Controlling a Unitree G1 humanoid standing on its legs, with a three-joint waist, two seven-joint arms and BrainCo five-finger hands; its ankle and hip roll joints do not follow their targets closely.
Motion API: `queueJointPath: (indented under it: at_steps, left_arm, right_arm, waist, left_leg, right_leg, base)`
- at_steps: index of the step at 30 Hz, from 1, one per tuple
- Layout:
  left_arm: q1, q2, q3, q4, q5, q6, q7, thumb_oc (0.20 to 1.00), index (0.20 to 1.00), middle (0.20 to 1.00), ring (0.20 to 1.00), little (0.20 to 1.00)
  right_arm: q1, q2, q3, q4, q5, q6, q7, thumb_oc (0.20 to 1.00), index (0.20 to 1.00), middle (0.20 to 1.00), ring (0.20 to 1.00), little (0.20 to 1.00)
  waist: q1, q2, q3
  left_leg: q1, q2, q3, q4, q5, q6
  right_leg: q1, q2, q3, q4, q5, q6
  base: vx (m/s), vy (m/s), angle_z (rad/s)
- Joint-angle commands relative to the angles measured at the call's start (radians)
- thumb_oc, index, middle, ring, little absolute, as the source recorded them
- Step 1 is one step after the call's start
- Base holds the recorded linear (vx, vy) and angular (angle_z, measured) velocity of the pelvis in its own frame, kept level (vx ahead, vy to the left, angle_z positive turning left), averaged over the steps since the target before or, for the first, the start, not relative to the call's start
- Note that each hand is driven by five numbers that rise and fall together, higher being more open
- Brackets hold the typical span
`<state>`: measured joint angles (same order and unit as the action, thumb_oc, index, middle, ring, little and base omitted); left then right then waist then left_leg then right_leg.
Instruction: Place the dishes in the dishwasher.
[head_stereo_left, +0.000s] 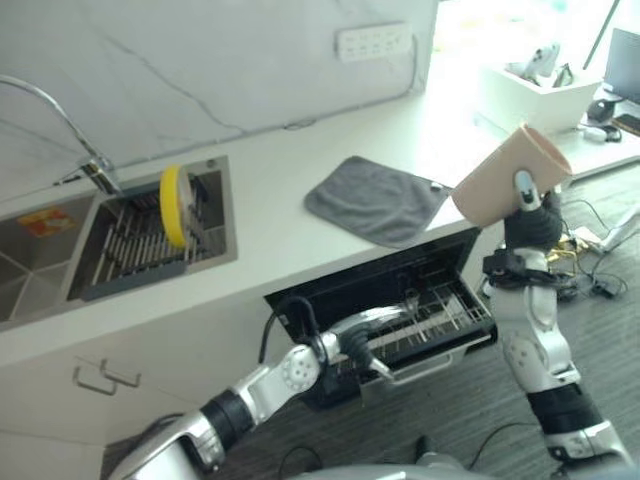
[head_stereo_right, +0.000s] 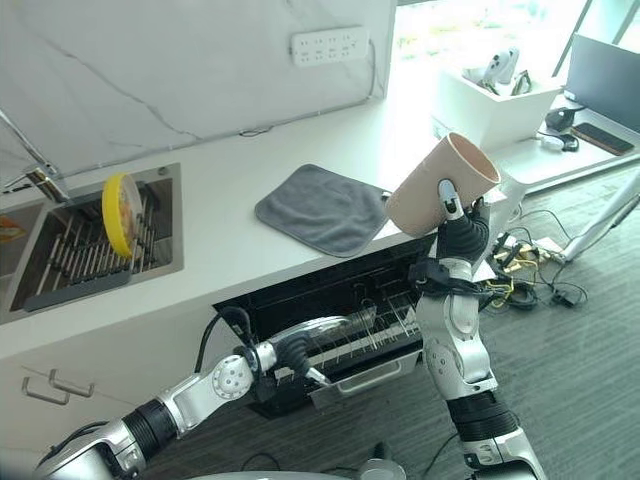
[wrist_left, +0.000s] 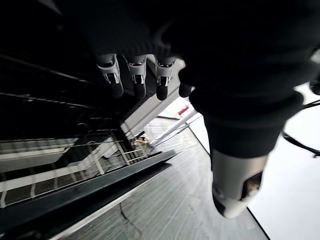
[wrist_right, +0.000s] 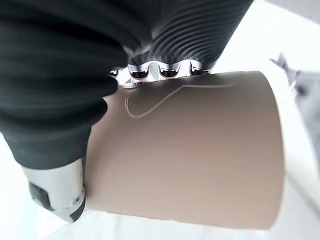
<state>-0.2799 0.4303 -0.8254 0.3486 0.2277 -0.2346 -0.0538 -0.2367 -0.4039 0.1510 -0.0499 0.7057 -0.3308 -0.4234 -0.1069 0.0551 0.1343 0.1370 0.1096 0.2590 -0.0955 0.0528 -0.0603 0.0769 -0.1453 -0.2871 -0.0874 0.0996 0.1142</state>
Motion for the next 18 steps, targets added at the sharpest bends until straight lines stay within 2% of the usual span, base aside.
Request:
queueJointPath:
  at_steps: [1, 3, 4, 6, 14, 18]
  left_arm:
    - [-0.022, 0.018, 0.028, -0.020, 0.058, 0.000, 0.068, 1.000, 1.000, 1.000, 1.000, 1.000]
    - [-0.019, 0.019, 0.040, -0.008, 0.080, 0.002, 0.080, 1.000, 1.000, 1.000, 1.000, 1.000]
    - [-0.021, 0.023, 0.054, 0.005, 0.112, 0.004, 0.104, 1.000, 1.000, 1.000, 1.000, 1.000]
    - [-0.031, 0.026, 0.068, 0.016, 0.111, 0.009, 0.100, 1.000, 1.000, 1.000, 1.000, 1.000]
    - [-0.065, 0.033, 0.079, 0.041, 0.121, 0.001, 0.132, 1.000, 1.000, 1.000, 1.000, 1.000]
    - [-0.095, 0.049, 0.081, 0.035, 0.134, -0.009, 0.136, 1.000, 1.000, 1.000, 1.000, 1.000]
  right_arm:
    - [-0.019, -0.010, -0.009, -0.020, -0.047, -0.011, 0.048, 0.200, 0.200, 0.200, 0.200, 0.200]
    - [0.009, -0.020, -0.022, 0.008, -0.042, -0.016, 0.083, 0.200, 0.200, 0.200, 0.200, 0.200]
    - [0.028, -0.035, -0.037, 0.072, -0.031, -0.028, 0.153, 0.200, 0.200, 0.200, 0.200, 0.200]
    - [0.021, -0.041, -0.046, 0.121, -0.019, -0.039, 0.204, 0.200, 0.200, 0.200, 0.200, 0.200]
    - [-0.036, -0.046, -0.015, 0.170, -0.052, -0.007, 0.241, 0.200, 0.200, 0.200, 0.200, 0.200]
    - [-0.075, -0.066, -0.003, 0.189, -0.073, 0.035, 0.252, 0.200, 0.200, 0.200, 0.200, 0.200]
  waist:
    - [0.005, -0.051, 0.023]
    - [0.001, -0.055, 0.035]
    - [-0.001, -0.058, 0.063]
    - [0.000, -0.060, 0.088]
    - [0.006, -0.069, 0.148]
    - [0.015, -0.076, 0.185]
  left_leg:
    - [0.020, -0.032, 0.089, 0.046, -0.089, 0.014]
    - [0.006, -0.031, 0.090, 0.057, -0.090, 0.015]
    - [-0.027, -0.028, 0.088, 0.077, -0.088, 0.014]
    - [-0.047, -0.025, 0.083, 0.084, -0.086, 0.011]
    - [-0.097, -0.014, 0.070, 0.103, -0.078, 0.001]
    - [-0.132, -0.010, 0.053, 0.117, -0.073, -0.005]
  right_leg:
    - [0.000, -0.004, 0.094, 0.010, -0.032, 0.037]
    - [-0.014, -0.006, 0.096, 0.012, -0.026, 0.037]
    - [-0.042, -0.011, 0.096, 0.015, -0.017, 0.037]
    - [-0.059, -0.013, 0.094, 0.015, -0.011, 0.037]
    - [-0.111, -0.019, 0.090, 0.024, -0.003, 0.037]
    - [-0.143, -0.017, 0.090, 0.032, 0.000, 0.036]
  base:
    - [0.00, 0.000, 0.00]
    - [-0.10, -0.040, 0.03]
    - [-0.18, -0.048, 0.00]
    - [-0.14, -0.037, 0.00]
    - [-0.07, -0.022, 0.02]
    - [-0.10, -0.032, 0.03]
